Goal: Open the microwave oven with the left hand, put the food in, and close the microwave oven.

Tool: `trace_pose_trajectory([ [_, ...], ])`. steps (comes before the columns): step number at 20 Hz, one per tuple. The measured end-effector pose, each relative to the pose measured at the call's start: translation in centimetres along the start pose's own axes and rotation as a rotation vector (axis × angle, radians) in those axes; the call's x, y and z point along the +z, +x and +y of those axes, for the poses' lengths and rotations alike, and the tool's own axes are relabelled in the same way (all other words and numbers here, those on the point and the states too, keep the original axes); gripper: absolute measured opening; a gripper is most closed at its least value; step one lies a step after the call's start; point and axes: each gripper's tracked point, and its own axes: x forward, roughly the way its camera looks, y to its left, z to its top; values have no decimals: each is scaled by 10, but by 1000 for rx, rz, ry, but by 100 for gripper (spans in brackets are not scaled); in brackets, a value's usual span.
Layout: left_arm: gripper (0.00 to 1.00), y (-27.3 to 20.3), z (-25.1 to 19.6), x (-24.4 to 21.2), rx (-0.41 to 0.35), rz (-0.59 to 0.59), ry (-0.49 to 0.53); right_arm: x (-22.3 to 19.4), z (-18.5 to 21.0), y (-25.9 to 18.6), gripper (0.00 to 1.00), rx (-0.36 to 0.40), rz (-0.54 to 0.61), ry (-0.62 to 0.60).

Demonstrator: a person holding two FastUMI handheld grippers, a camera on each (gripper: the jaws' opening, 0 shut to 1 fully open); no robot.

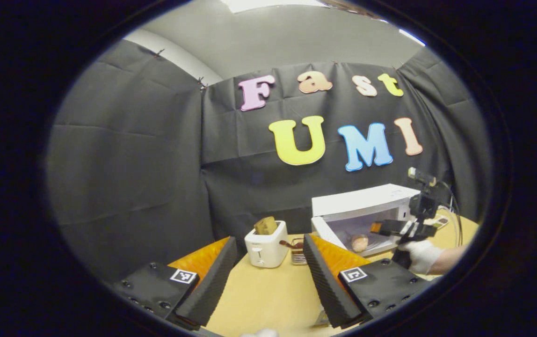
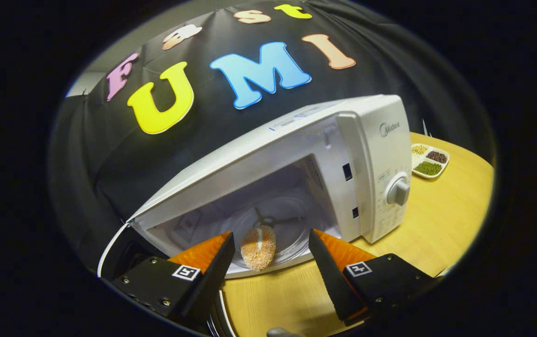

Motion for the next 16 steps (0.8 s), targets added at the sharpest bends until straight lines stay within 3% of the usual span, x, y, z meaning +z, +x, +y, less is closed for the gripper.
trace_pose_trajectory([
  [10, 96, -26, -8, -83, -31, 109, -50, 67, -46, -131, 97, 67, -77, -190],
  [16, 96, -30, -26, -140, -58, 176, 14, 98, -50, -193, 97, 110, -104, -260],
])
